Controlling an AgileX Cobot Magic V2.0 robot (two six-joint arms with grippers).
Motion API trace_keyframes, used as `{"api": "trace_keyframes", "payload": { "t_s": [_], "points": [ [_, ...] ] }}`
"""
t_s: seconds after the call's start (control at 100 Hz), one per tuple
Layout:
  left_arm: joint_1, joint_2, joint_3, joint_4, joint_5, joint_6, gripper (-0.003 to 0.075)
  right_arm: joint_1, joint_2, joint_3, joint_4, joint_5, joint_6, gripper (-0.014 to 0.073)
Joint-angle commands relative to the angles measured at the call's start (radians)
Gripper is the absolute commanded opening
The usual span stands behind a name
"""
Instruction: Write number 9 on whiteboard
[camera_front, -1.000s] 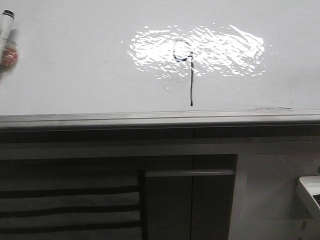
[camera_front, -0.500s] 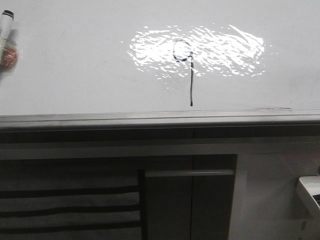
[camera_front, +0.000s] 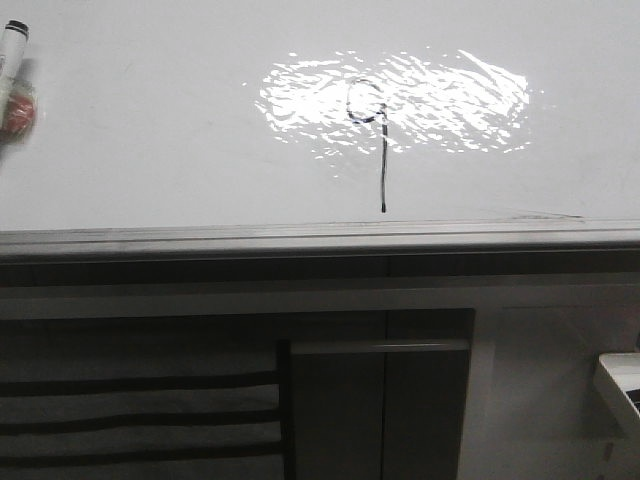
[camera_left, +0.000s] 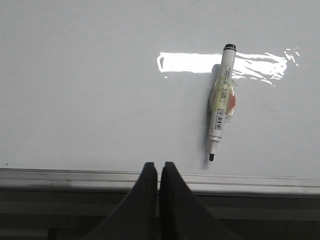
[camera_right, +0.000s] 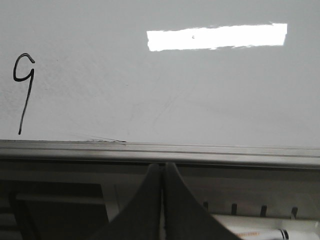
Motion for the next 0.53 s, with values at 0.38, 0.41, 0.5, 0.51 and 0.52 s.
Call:
{"api": "trace_keyframes", "payload": {
  "t_s": [0.38,0.41,0.5,0.51,0.52],
  "points": [
    [0.003,-0.024,0.030,-0.009,-0.074,-0.013,-0.0020,-0.005,-0.016,0.028,0.002,-0.176,-0.002,-0.0072],
    [0.003,-0.024,0.030,-0.009,-0.074,-0.013,-0.0020,-0.005,-0.016,0.028,0.002,-0.176,-0.002,-0.0072],
    [0.003,-0.024,0.030,-0.009,-0.074,-0.013,-0.0020,-0.005,-0.016,0.028,0.002,-0.176,-0.002,-0.0072],
    [0.003,-0.024,0.030,-0.009,-0.074,-0.013,-0.0020,-0.005,-0.016,0.028,0.002,-0.176,-0.002,-0.0072],
    [0.003,-0.024,0.030,-0.009,-0.074,-0.013,-0.0020,-0.005,-0.016,0.028,0.002,-0.176,-0.002,-0.0072]
  ]
}}
